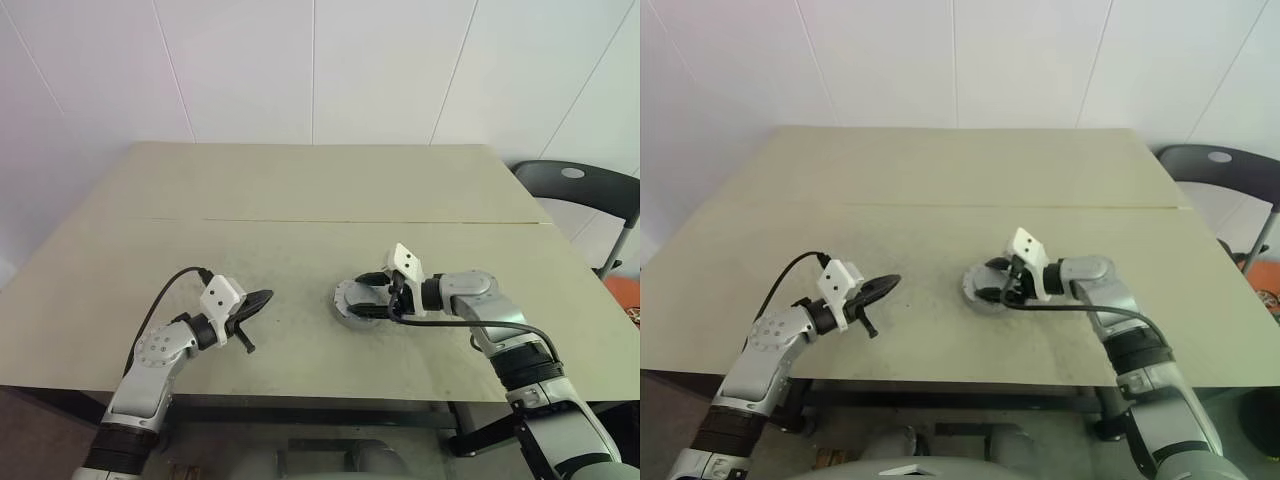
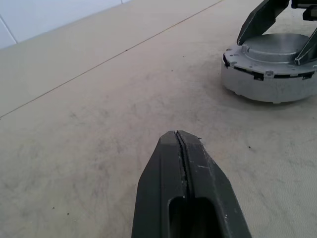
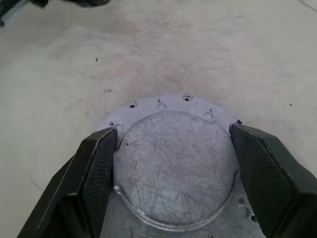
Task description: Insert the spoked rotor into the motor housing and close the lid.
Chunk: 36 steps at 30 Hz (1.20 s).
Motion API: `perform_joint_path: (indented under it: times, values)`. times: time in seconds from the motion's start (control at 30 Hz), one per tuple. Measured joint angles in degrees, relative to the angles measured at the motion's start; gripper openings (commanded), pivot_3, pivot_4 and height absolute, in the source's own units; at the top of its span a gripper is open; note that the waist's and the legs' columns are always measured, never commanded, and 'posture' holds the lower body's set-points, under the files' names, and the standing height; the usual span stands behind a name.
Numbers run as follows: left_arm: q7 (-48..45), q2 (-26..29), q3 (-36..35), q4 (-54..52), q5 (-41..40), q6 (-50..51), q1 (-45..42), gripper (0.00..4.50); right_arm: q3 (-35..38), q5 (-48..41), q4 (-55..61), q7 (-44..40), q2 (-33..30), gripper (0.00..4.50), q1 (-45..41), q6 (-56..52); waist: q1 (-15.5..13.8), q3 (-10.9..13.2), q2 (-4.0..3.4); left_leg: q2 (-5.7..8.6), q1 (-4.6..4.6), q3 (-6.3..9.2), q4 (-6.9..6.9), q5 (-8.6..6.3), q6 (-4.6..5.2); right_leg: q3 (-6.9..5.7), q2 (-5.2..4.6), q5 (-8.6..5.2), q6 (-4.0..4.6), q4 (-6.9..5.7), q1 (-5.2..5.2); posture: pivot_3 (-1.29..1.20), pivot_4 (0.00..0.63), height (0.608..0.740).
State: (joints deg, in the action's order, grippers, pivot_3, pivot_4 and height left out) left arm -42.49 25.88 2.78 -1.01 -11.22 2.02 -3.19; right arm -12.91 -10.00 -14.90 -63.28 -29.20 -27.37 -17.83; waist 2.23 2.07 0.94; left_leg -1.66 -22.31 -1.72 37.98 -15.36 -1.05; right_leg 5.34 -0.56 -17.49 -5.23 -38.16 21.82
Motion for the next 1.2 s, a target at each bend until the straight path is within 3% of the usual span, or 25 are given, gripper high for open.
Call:
perform_joint_path:
  times: [0.63,1.2]
  values:
    - [0.0,0.0,0.1,0.0,0.4,0.0,0.0,0.0,-0.2,0.9,-1.2,1.9,1.1,3.26,-0.3,1.7,0.3,0.0,0.0,-0.01,0.07,-0.01,0.01,0.0,0.0,0.01,0.0,-0.03,0.06,-0.01,-0.06,0.0,0.0,0.74]
    - [0.0,-0.2,0.5,0.2,0.6,0.0,-0.4,0.0,-3.8,3.0,-2.1,1.0,-1.2,3.26,-2.3,1.2,-0.2,0.0,0.02,0.05,0.86,0.0,-0.03,-0.06,0.0,0.1,-0.35,-0.12,0.22,0.18,-0.63,0.0,0.0,0.74]
